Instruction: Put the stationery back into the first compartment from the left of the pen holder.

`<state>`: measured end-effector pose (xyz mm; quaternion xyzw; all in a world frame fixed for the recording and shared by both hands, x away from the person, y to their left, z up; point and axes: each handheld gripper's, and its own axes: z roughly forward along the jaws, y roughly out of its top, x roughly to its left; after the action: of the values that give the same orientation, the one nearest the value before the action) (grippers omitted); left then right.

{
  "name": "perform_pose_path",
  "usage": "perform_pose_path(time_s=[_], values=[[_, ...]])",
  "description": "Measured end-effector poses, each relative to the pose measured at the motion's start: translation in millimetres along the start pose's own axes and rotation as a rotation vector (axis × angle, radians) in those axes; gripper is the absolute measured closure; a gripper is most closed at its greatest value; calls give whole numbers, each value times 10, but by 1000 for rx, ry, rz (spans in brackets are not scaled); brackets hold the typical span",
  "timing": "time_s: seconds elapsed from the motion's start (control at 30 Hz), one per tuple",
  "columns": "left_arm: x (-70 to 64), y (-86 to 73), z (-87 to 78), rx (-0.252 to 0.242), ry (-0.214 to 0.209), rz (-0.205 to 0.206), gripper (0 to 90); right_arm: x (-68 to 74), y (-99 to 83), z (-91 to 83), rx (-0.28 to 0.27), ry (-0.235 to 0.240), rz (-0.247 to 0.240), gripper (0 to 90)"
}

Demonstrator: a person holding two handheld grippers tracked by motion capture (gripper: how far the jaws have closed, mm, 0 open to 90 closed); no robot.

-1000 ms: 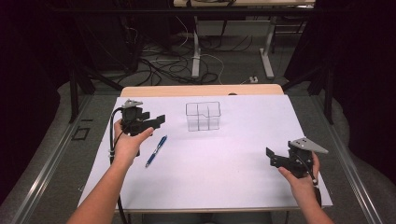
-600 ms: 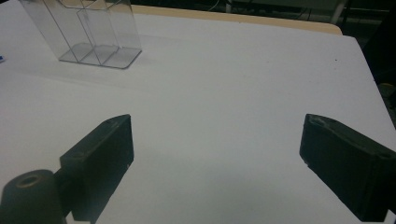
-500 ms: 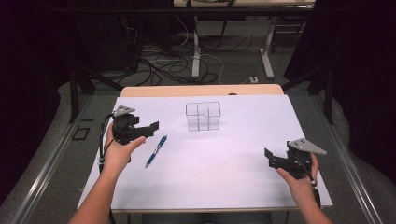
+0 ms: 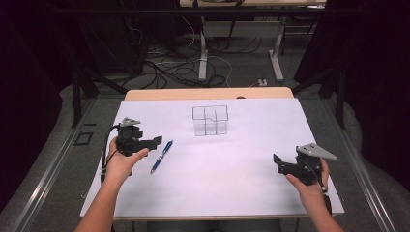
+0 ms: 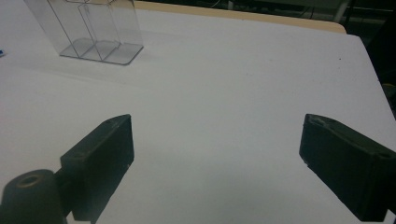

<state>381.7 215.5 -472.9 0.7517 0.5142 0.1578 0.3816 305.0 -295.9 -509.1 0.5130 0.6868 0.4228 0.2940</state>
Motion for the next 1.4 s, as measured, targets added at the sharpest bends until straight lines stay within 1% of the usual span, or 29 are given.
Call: perform_pose_path(time_s=[0.07, 0.1, 0.17, 0.23, 0.27, 0.3, 0.33, 0.37, 0.4, 0.43, 0.5, 0.53, 0.6, 0.67, 0.73, 0.77, 0.8, 0.83, 0.87, 0.9, 0.93, 0.97, 1.1, 1.17, 1.2, 1.27, 1.3, 1.33, 1.4], values=[[-12, -3, 42, 25, 3, 6, 201, 5, 2, 1, -1, 5, 2, 110], [-12, -3, 42, 25, 3, 6, 203, 14, -1, 5, 0, 0, 3, 111], [-25, 3, 98, 50, 9, 27, 225, 11, -5, 8, 11, 7, -9, 119], [-40, 0, 123, 54, 8, 20, 243, 16, -5, 12, 10, 11, -6, 122], [-56, 1, 169, 79, 20, 45, 249, 15, 1, -5, 35, 11, -7, 127], [-64, 0, 192, 90, 24, 52, 262, 13, -4, 8, 18, 11, -8, 133], [-64, 0, 192, 90, 24, 52, 274, 13, -4, 8, 18, 11, -8, 133], [-75, 0, 214, 104, 21, 53, 275, 5, -9, 17, 7, 10, -6, 136], [-100, -5, 261, 107, 33, 70, 283, 2, -9, 17, 9, 11, 0, 138], [-106, -4, 279, 111, 36, 83, 292, -15, 0, -5, 38, 17, -11, 140], [-120, -6, 293, 117, 33, 82, 293, -18, -1, -8, 39, 16, -8, 141], [-130, -7, 308, 120, 30, 84, 302, -15, -11, 13, 10, 15, 2, 141], [-156, -16, 336, 139, 33, 93, 337, -23, -12, 12, 8, 14, 3, 142], [-168, -41, 357, 135, 29, 99, 345, -30, -13, 13, 8, 14, 0, 142], [-172, -71, 377, 152, 34, 101, 355, -33, -14, 10, 9, 10, 1, 143], [-172, -71, 377, 152, 34, 101, 367, -33, -14, 10, 9, 10, 1, 143], [-174, -85, 383, 163, 43, 104, 372, -40, -10, 1, 21, 21, 3, 143], [-176, -100, 389, 167, 46, 101, 382, -39, -14, 11, 10, 22, 6, 143], [-163, -106, 385, 183, 43, 111, 399, -41, -14, 13, 10, 22, 6, 143], [-159, -132, 396, 194, 34, 96, 409, -41, -14, 12, 11, 24, 11, 143], [-159, -132, 396, 194, 34, 96, 413, -43, -14, 13, 10, 23, 10, 143], [-159, -146, 403, 194, 35, 85, 416, -43, -13, 13, 11, 24, 10, 144], [-117, -171, 414, 226, 28, 65, 448, -49, -13, 11, 15, 22, 11, 143], [-110, -174, 416, 226, 27, 59, 459, -50, -14, 10, 16, 22, 12, 144], [-104, -179, 418, 230, 24, 45, 467, -51, -15, 15, 13, 25, 12, 144], [-101, -181, 420, 235, 22, 44, 495, -52, -15, 16, 13, 26, 11, 144], [-94, -181, 423, 252, 13, 46, 502, -51, -16, 17, 14, 27, 10, 144], [-94, -181, 423, 252, 13, 46, 510, -51, -16, 18, 14, 27, 9, 144], [-101, -184, 430, 275, 11, 39, 530, -48, -16, 19, 15, 28, 11, 145]])
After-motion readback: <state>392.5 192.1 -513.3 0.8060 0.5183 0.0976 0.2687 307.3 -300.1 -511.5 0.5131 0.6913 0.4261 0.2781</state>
